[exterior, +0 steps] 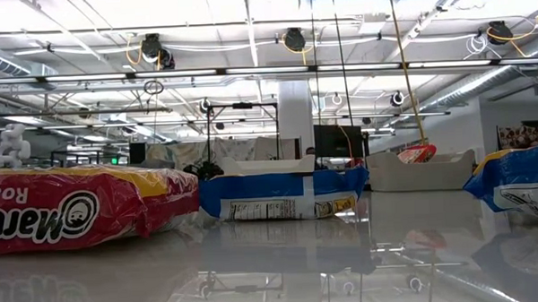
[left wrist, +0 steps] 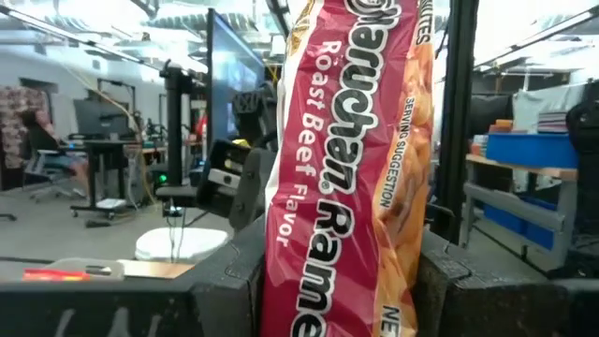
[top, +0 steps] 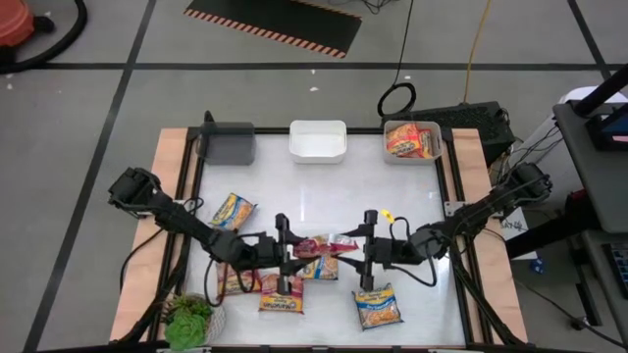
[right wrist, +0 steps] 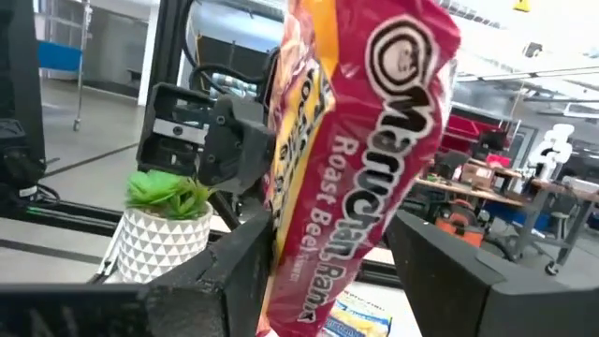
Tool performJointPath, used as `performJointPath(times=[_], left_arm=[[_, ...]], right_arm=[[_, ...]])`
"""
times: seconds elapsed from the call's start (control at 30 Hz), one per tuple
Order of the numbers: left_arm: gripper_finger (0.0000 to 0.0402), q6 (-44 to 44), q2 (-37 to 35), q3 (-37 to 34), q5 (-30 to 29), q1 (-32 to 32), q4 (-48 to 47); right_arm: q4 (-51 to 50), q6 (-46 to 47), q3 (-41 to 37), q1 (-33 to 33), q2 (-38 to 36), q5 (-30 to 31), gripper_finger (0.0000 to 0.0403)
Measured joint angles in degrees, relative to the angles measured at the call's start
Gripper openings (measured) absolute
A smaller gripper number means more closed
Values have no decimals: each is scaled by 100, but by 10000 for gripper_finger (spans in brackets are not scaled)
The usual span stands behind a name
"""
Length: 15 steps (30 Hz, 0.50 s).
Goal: Sort Maruchan noodles
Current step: Put the top red noodle pack into the white bin
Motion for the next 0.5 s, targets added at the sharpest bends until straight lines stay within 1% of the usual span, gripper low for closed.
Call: performJointPath(times=[0.17,0.33,0.5], left_arm=[[152,82,6,1,-114,-30,-10],[152,85,5,2,-90,-5,2],[152,106,2,4,-81,42,2]], right_arm=[[-37,154,-4,-8,0,-217,208],[-64,611,-7,-97,0,-826,208],[-74,907,-13,-142,0,-861,201]])
